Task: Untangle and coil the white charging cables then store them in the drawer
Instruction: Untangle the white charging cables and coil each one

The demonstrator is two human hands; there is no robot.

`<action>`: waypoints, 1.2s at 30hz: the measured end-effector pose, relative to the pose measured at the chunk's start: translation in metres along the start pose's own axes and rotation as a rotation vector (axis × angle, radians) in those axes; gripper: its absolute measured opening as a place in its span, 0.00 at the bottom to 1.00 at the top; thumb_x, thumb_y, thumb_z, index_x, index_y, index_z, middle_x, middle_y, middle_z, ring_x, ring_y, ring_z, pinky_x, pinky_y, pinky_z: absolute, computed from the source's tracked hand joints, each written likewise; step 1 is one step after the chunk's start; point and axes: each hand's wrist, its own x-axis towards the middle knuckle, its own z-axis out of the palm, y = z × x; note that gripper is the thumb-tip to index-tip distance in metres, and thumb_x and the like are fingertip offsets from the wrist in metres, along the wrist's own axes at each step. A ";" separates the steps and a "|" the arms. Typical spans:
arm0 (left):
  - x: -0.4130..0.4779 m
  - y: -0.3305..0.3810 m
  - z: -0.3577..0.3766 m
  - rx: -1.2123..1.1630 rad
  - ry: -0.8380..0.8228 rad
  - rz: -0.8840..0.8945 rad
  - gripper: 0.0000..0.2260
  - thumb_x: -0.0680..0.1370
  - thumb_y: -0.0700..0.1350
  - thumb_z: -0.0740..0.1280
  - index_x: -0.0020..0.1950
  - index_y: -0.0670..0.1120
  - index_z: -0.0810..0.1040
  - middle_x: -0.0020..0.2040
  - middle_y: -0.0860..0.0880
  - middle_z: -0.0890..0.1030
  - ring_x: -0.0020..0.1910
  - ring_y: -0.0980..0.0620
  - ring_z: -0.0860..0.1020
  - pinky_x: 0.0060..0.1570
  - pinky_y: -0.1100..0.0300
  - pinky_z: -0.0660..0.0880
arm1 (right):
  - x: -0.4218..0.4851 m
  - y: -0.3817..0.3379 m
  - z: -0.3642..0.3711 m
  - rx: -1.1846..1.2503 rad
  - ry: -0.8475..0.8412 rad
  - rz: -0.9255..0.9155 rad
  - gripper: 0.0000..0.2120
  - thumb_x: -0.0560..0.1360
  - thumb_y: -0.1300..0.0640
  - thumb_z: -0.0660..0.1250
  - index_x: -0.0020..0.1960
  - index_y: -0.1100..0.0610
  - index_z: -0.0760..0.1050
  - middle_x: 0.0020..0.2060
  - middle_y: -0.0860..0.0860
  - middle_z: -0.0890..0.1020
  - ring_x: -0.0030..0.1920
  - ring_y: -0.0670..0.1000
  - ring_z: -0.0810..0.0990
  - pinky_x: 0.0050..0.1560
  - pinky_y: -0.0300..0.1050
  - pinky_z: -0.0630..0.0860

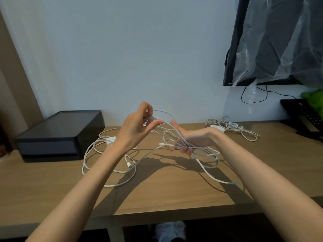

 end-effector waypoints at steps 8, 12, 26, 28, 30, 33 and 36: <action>0.008 -0.018 -0.008 -0.031 -0.103 -0.062 0.11 0.76 0.54 0.65 0.52 0.50 0.82 0.43 0.57 0.83 0.40 0.55 0.78 0.40 0.56 0.75 | 0.001 0.007 0.003 0.022 -0.107 -0.201 0.41 0.61 0.21 0.46 0.54 0.55 0.64 0.35 0.48 0.68 0.33 0.46 0.61 0.38 0.39 0.61; 0.017 -0.022 -0.011 -0.019 -0.188 -0.150 0.09 0.77 0.51 0.67 0.47 0.48 0.84 0.42 0.58 0.82 0.39 0.61 0.77 0.39 0.64 0.72 | -0.004 0.002 0.014 -0.457 0.125 -0.312 0.23 0.77 0.41 0.61 0.45 0.64 0.71 0.35 0.51 0.67 0.35 0.47 0.63 0.38 0.38 0.65; 0.008 -0.058 0.011 0.017 -0.241 -0.425 0.10 0.79 0.51 0.64 0.44 0.50 0.83 0.29 0.54 0.78 0.26 0.59 0.68 0.29 0.66 0.62 | 0.013 0.022 0.020 -0.398 0.441 -0.351 0.14 0.69 0.59 0.75 0.54 0.53 0.78 0.36 0.50 0.78 0.36 0.47 0.75 0.39 0.39 0.71; 0.002 -0.066 0.016 0.073 -0.196 -0.453 0.11 0.78 0.53 0.63 0.45 0.50 0.83 0.38 0.48 0.82 0.33 0.56 0.73 0.35 0.59 0.69 | 0.016 0.028 0.024 -0.398 0.630 -0.394 0.24 0.70 0.61 0.73 0.63 0.50 0.70 0.36 0.49 0.76 0.34 0.46 0.73 0.34 0.36 0.69; -0.002 -0.071 0.020 0.108 -0.145 -0.482 0.11 0.78 0.53 0.64 0.44 0.51 0.83 0.42 0.48 0.83 0.38 0.52 0.77 0.39 0.56 0.73 | 0.018 0.035 0.030 -0.387 0.734 -0.487 0.36 0.71 0.65 0.69 0.72 0.44 0.58 0.38 0.49 0.75 0.33 0.46 0.73 0.34 0.35 0.69; -0.005 -0.071 0.025 0.139 -0.101 -0.508 0.11 0.79 0.53 0.63 0.44 0.50 0.83 0.39 0.49 0.82 0.33 0.55 0.74 0.34 0.60 0.68 | 0.018 0.042 0.038 -0.472 0.809 -0.554 0.39 0.72 0.64 0.68 0.72 0.36 0.53 0.48 0.47 0.73 0.37 0.42 0.73 0.41 0.40 0.74; -0.006 -0.071 0.030 0.154 -0.067 -0.538 0.12 0.79 0.52 0.63 0.45 0.49 0.83 0.38 0.50 0.80 0.34 0.55 0.72 0.32 0.61 0.65 | 0.014 0.045 0.045 -0.563 0.789 -0.545 0.27 0.75 0.52 0.69 0.67 0.40 0.59 0.61 0.48 0.71 0.47 0.41 0.75 0.51 0.44 0.74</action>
